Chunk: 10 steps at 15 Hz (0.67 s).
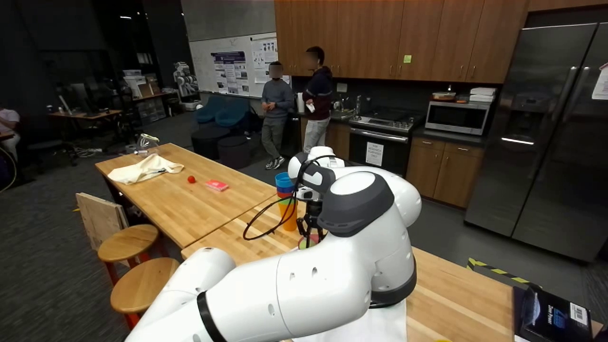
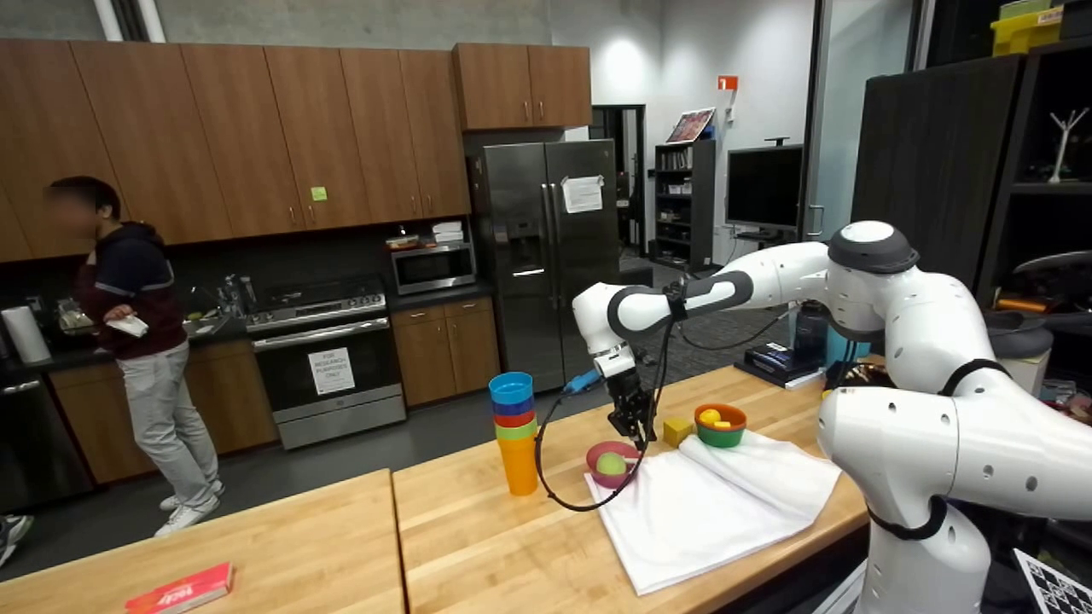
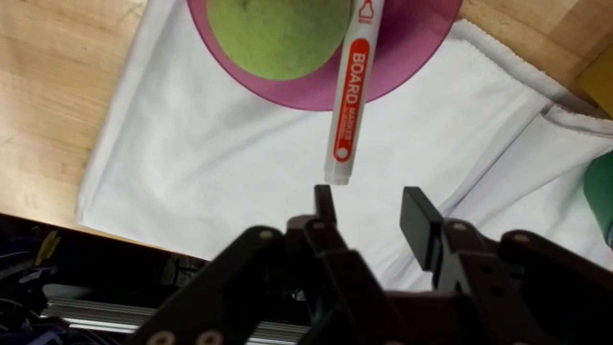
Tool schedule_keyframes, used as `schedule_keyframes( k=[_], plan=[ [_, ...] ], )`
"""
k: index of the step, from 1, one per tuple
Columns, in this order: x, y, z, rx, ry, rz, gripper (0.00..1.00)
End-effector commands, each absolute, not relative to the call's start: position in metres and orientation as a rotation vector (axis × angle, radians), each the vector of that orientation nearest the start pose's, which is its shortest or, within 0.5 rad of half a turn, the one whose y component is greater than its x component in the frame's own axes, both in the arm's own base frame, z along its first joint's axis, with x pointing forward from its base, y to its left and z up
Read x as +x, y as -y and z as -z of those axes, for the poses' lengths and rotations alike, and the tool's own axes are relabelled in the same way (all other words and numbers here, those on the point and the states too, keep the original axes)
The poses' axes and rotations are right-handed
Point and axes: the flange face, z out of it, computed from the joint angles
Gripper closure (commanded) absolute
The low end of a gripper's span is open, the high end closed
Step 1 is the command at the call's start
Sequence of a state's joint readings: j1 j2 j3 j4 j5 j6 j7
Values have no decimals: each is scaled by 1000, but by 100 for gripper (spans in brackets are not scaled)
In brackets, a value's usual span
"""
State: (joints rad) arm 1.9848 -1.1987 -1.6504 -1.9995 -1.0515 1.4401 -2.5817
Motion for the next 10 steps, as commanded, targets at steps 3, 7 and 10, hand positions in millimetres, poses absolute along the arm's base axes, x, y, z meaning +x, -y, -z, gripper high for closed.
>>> schedule_keyframes(
  k=[3,7,10],
  plan=[
    [529,-26,-257,-413,-3522,159,31],
    [503,-13,-288,-524,-3476,422,9],
    [483,18,-324,-475,-3421,679,0]
  ],
)
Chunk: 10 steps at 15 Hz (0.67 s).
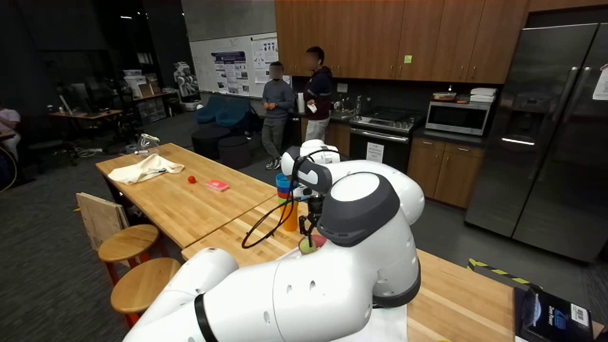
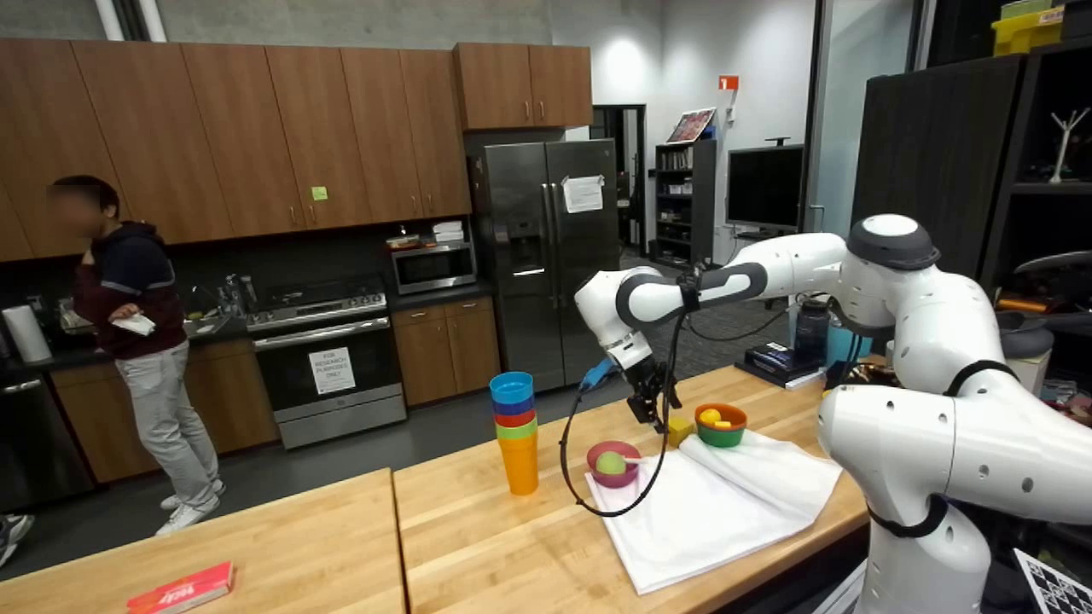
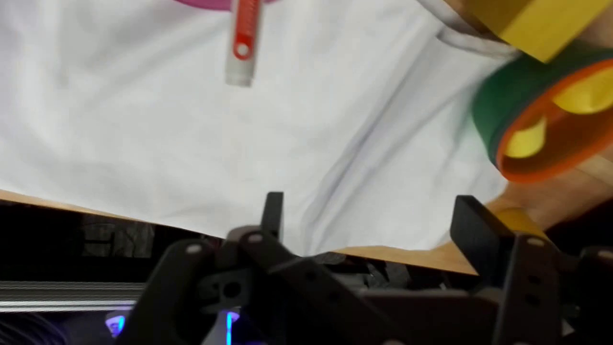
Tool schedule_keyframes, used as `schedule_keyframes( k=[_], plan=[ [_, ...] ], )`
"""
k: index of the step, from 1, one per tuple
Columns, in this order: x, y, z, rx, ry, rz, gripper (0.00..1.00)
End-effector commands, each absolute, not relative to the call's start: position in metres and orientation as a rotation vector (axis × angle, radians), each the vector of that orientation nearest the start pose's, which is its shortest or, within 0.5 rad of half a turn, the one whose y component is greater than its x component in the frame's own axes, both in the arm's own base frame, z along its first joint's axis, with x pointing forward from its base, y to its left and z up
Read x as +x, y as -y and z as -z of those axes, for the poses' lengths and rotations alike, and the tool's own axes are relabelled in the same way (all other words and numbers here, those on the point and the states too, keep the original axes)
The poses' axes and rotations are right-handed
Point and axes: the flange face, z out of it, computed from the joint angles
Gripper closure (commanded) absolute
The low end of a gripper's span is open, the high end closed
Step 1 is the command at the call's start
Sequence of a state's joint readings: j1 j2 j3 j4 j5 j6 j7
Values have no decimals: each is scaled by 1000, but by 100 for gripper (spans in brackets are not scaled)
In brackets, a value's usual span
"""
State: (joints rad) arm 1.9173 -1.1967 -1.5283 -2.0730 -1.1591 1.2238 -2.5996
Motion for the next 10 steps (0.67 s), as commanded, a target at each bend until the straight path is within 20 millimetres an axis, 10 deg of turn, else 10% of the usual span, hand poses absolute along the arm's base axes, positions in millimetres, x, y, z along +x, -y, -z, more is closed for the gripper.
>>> schedule_keyframes(
  k=[1,10],
  plan=[
    [476,32,-336,-438,-3398,769,0],
    [395,136,-387,-128,-3486,1281,0]
  ],
)
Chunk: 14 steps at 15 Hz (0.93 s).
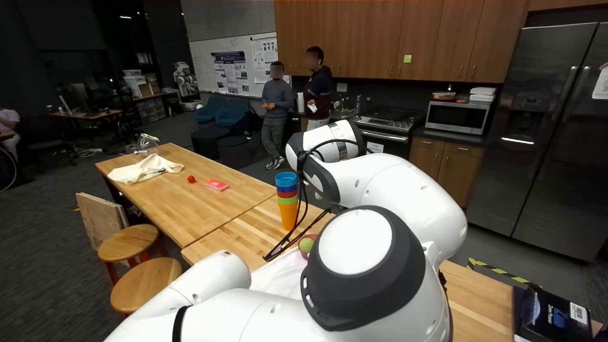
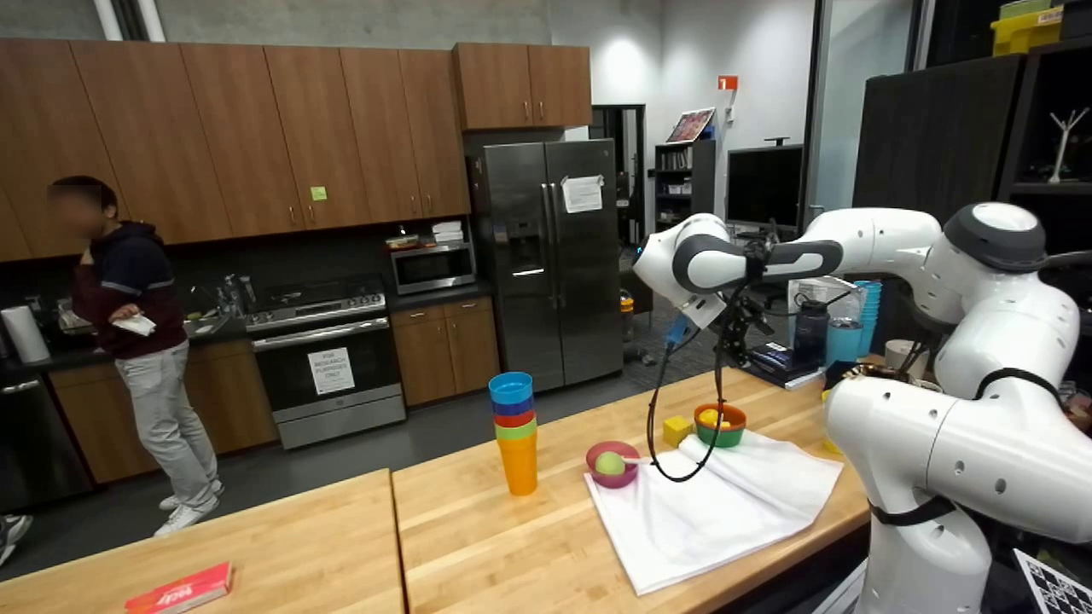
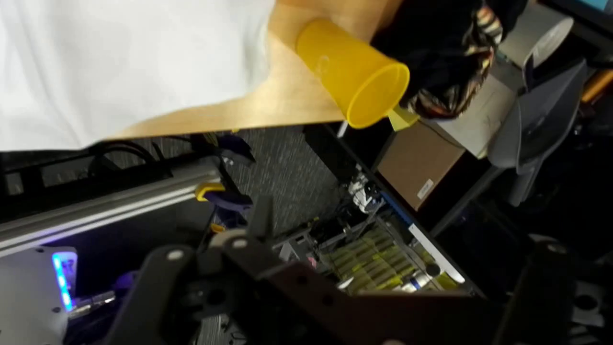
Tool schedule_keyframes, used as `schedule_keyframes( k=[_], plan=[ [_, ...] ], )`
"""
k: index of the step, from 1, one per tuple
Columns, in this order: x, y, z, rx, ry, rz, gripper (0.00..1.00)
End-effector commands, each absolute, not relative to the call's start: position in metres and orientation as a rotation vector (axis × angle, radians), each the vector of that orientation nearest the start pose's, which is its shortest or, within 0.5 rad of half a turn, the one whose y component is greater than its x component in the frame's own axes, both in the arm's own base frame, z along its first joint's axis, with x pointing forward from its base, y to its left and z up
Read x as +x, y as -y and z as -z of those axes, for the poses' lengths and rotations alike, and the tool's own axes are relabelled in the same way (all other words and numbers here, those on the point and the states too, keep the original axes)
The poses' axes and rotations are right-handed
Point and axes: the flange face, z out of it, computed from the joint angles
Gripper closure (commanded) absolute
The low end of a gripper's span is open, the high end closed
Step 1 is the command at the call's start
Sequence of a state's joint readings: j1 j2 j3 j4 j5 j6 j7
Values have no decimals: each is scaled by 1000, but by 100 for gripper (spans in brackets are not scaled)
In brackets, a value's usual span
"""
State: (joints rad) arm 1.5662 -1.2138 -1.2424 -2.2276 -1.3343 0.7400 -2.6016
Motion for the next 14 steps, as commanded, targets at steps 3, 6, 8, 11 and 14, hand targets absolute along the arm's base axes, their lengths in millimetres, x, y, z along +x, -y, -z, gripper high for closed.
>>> schedule_keyframes(
  k=[3,6,8,11,14],
  plan=[
    [361,131,-389,189,2290,-912,0],
    [362,126,-388,196,2264,-928,0],
    [354,121,-387,246,2275,-917,0],
    [353,122,-384,260,2284,-892,0],
    [375,121,-371,243,2278,-677,0]
  ],
)
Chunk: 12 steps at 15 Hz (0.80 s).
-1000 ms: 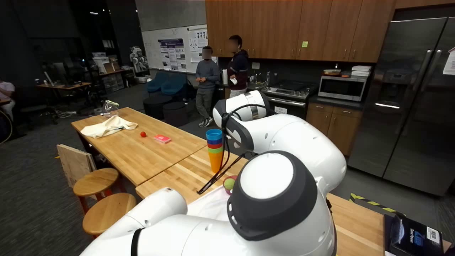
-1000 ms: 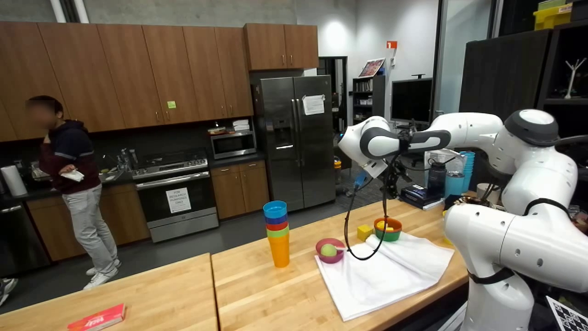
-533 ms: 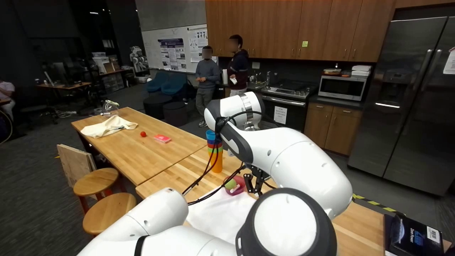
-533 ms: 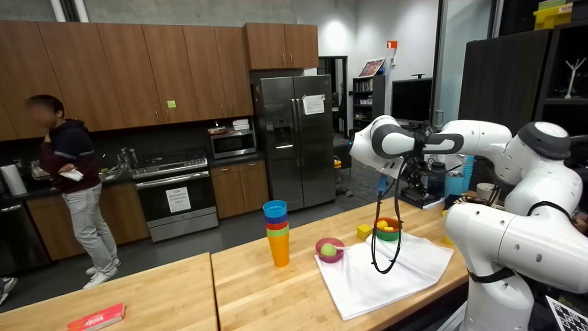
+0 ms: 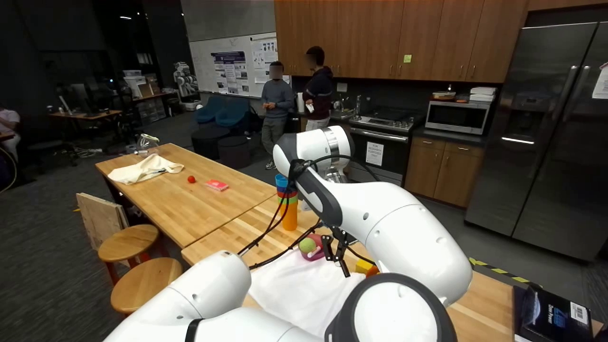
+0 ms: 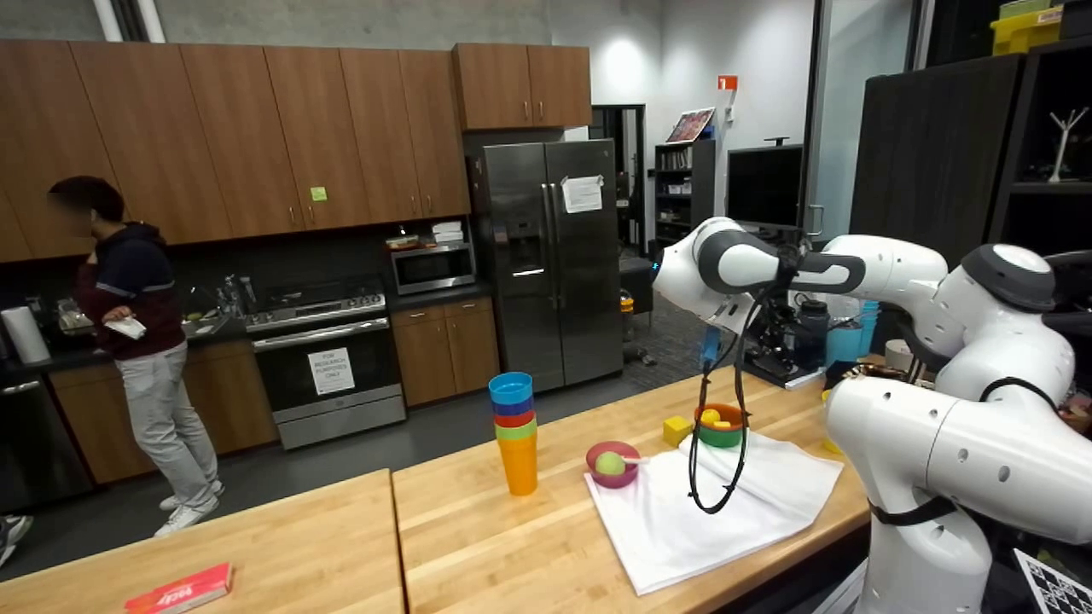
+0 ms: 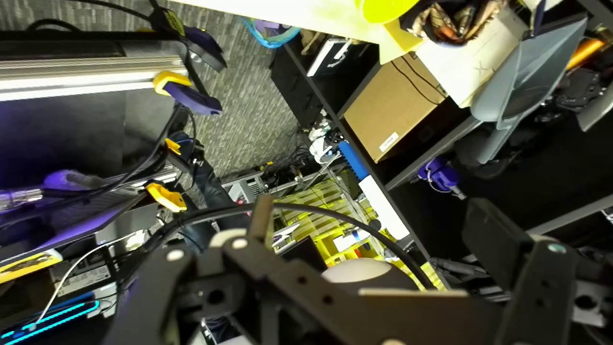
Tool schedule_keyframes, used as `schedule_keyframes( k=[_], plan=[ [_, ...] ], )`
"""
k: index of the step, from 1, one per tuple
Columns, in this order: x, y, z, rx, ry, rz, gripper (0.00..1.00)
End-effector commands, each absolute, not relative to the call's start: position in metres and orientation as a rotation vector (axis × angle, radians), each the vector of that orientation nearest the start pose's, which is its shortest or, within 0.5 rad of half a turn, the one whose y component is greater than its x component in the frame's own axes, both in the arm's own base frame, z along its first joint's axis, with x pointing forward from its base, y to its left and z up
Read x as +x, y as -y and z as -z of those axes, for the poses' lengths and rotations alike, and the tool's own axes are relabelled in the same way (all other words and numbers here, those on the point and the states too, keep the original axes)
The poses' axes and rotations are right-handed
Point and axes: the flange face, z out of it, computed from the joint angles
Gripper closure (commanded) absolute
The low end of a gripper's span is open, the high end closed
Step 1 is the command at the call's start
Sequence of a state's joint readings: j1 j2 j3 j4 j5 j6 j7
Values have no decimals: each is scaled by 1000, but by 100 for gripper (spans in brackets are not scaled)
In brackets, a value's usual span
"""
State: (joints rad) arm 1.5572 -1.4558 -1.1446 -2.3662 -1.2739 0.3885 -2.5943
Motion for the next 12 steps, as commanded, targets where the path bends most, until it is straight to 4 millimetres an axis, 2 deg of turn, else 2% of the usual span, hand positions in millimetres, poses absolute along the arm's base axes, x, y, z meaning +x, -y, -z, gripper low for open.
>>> schedule_keyframes(
  k=[1,4,6,8,12],
  plan=[
    [383,117,-362,191,2266,-627,0],
    [403,107,-338,38,2269,-486,0],
    [421,104,-328,-118,2298,-481,0],
    [443,101,-321,-264,2314,-545,0],
    [483,110,-321,-490,2347,-733,0]
  ],
)
